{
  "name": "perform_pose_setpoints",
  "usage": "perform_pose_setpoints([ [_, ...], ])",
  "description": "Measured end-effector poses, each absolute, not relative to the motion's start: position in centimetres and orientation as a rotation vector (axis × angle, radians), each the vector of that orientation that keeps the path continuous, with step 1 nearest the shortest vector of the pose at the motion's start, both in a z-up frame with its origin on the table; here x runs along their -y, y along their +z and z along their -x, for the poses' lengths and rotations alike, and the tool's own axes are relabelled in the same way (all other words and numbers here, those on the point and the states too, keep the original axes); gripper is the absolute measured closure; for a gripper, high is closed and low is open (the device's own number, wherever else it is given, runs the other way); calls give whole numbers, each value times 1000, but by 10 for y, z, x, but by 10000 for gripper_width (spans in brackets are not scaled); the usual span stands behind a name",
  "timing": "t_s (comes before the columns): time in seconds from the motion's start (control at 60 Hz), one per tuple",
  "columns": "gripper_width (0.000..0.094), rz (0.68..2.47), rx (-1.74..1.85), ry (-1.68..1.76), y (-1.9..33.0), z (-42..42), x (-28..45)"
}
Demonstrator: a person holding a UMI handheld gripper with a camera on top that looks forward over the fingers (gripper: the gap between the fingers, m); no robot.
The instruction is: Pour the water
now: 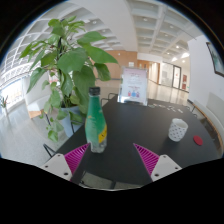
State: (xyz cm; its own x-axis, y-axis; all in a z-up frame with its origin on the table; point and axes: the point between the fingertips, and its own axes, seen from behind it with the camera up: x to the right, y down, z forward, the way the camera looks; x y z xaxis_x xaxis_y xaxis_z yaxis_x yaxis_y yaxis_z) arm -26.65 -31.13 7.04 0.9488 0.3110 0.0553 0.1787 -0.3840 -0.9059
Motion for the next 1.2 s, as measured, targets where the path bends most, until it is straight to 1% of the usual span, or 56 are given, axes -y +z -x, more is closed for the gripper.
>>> perform_pose_setpoints([
  [0.133,79,1936,343,161,68,314,277],
  [0.25,91,1908,342,133,63,332,247],
  [0.3,122,1889,348,119,58,338,235],
  [0.35,184,1870,350,107,56,342,227],
  [0.4,291,1852,345,95,54,344,221],
  [0.417,353,1846,343,92,52,344,218],
  [0.45,366,1826,340,95,54,344,216],
  [0.65,517,1799,320,134,55,348,213],
  [0.783,531,1791,317,193,61,352,218],
  [0.883,530,1756,255,294,95,351,219],
  [1.0,530,1667,140,490,169,343,211],
  [1.133,529,1538,-35,857,244,314,202],
  [1.15,529,1529,-66,893,261,318,199],
  [1.2,530,1473,-137,1034,278,293,199],
])
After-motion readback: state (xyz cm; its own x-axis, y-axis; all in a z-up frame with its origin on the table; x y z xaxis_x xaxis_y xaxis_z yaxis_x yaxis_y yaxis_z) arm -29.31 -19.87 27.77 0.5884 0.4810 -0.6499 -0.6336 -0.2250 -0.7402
